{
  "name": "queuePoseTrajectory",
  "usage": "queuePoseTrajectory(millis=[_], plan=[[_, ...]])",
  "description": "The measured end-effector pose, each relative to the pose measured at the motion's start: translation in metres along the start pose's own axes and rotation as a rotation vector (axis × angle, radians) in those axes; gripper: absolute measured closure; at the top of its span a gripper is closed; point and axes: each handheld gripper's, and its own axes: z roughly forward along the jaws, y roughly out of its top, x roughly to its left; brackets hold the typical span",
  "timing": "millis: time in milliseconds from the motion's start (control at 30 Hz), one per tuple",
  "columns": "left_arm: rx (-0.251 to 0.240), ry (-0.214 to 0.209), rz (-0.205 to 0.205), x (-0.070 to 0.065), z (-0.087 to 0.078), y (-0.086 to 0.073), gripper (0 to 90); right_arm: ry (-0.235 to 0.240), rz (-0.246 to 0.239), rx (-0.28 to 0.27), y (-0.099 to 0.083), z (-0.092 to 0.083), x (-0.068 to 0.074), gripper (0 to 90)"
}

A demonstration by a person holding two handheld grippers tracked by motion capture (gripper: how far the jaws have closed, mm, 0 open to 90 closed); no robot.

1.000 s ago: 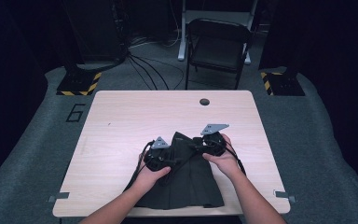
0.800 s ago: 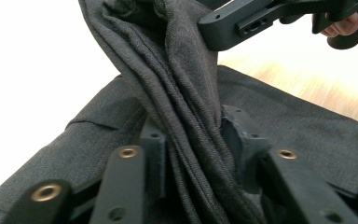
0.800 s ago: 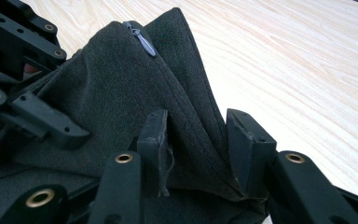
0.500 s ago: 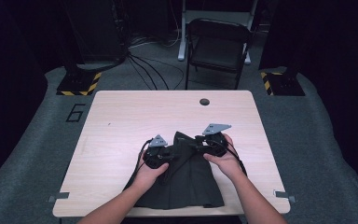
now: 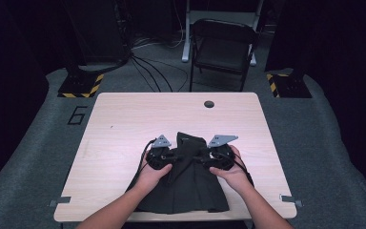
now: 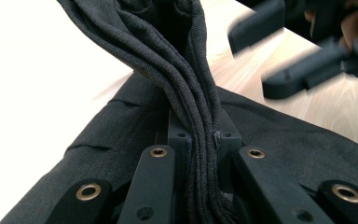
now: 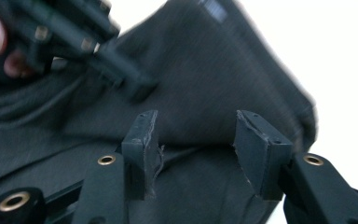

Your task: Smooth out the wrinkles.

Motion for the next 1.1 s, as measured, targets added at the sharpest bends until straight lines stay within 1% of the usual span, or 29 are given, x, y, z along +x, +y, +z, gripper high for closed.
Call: queuePoseTrajectory(millis=[33, 67, 100, 167, 200, 233, 267, 333, 367, 400, 433, 467, 500, 533, 567, 600, 633, 667, 733, 767, 800, 833, 900, 967, 1000, 1033, 1100], plan=[[-0.006, 0.005, -0.006, 0.0, -0.001, 0.001, 81.2, 0.006, 0.003, 0.008, -0.002, 0.001, 0.003, 49.5], [-0.008, 0.006, 0.002, 0.001, -0.001, 0.002, 81.3, 0.013, -0.005, 0.017, -0.005, 0.002, 0.007, 49.5], [-0.006, 0.009, 0.001, 0.001, -0.002, 0.003, 81.3, 0.018, -0.001, 0.026, -0.006, 0.003, 0.01, 49.4], [-0.009, 0.007, 0.005, 0.003, -0.004, 0.005, 81.3, 0.033, -0.019, 0.034, -0.01, 0.004, 0.017, 49.4], [-0.016, 0.007, 0.003, 0.004, -0.004, 0.006, 81.3, 0.04, -0.016, 0.034, -0.012, 0.005, 0.02, 49.2], [-0.017, 0.008, 0.001, 0.004, -0.004, 0.007, 81.3, 0.044, -0.024, 0.034, -0.013, 0.006, 0.022, 49.1], [-0.018, 0.004, 0.004, 0.005, -0.004, 0.008, 81.3, 0.05, -0.026, 0.041, -0.013, 0.007, 0.026, 48.7], [-0.02, 0.007, 0.012, 0.006, -0.005, 0.012, 81.3, 0.058, -0.025, 0.034, -0.014, 0.009, 0.029, 48.4], [-0.024, 0.008, 0.011, 0.007, -0.006, 0.016, 81.3, 0.056, -0.02, 0.034, -0.015, 0.011, 0.031, 48.2], [-0.025, 0.009, 0.025, 0.008, -0.007, 0.02, 81.4, 0.062, -0.024, 0.035, -0.015, 0.013, 0.033, 47.9], [-0.03, 0.008, 0.028, 0.009, -0.008, 0.023, 81.4, 0.061, -0.025, 0.038, -0.016, 0.015, 0.034, 47.8], [-0.035, 0.01, 0.031, 0.009, -0.01, 0.027, 81.5, 0.063, -0.015, 0.039, -0.016, 0.017, 0.035, 47.4], [-0.043, 0.009, 0.034, 0.01, -0.012, 0.032, 81.5, 0.065, -0.019, 0.043, -0.016, 0.019, 0.037, 46.9], [-0.049, 0.015, 0.047, 0.011, -0.014, 0.037, 81.6, 0.063, -0.031, 0.049, -0.016, 0.021, 0.038, 46.7], [-0.051, 0.018, 0.046, 0.012, -0.016, 0.041, 81.6, 0.064, -0.024, 0.051, -0.016, 0.023, 0.04, 46.3], [-0.056, 0.019, 0.049, 0.013, -0.018, 0.046, 81.6, 0.062, -0.03, 0.049, -0.015, 0.026, 0.041, 46.0], [-0.061, 0.022, 0.053, 0.015, -0.02, 0.051, 81.6, 0.062, -0.026, 0.054, -0.015, 0.028, 0.043, 45.6], [-0.064, 0.025, 0.06, 0.016, -0.022, 0.056, 81.6, 0.068, -0.037, 0.054, -0.014, 0.03, 0.043, 45.0], [-0.078, 0.029, 0.06, 0.019, -0.027, 0.066, 81.6, 0.07, -0.036, 0.058, -0.012, 0.035, 0.048, 44.4], [-0.086, 0.032, 0.064, 0.02, -0.029, 0.071, 81.6, 0.066, -0.046, 0.064, -0.01, 0.037, 0.05, 44.1], [-0.086, 0.029, 0.064, 0.021, -0.032, 0.075, 81.6, 0.067, -0.067, 0.069, -0.01, 0.039, 0.051, 43.8], [-0.092, 0.031, 0.07, 0.023, -0.034, 0.08, 81.6, 0.069, -0.071, 0.073, -0.009, 0.041, 0.053, 43.5], [-0.094, 0.035, 0.076, 0.024, -0.038, 0.086, 81.6, 0.07, -0.069, 0.085, -0.008, 0.045, 0.057, 43.2], [-0.103, 0.031, 0.082, 0.026, -0.042, 0.092, 81.6, 0.062, -0.096, 0.106, -0.008, 0.049, 0.06, 42.9], [-0.107, 0.036, 0.081, 0.026, -0.044, 0.094, 81.6, 0.065, -0.096, 0.112, -0.008, 0.051, 0.061, 42.8], [-0.109, 0.034, 0.085, 0.027, -0.046, 0.095, 81.6, 0.059, -0.104, 0.118, -0.009, 0.054, 0.062, 42.7], [-0.112, 0.037, 0.092, 0.026, -0.049, 0.097, 81.6, 0.053, -0.094, 0.134, -0.009, 0.057, 0.064, 42.1]])
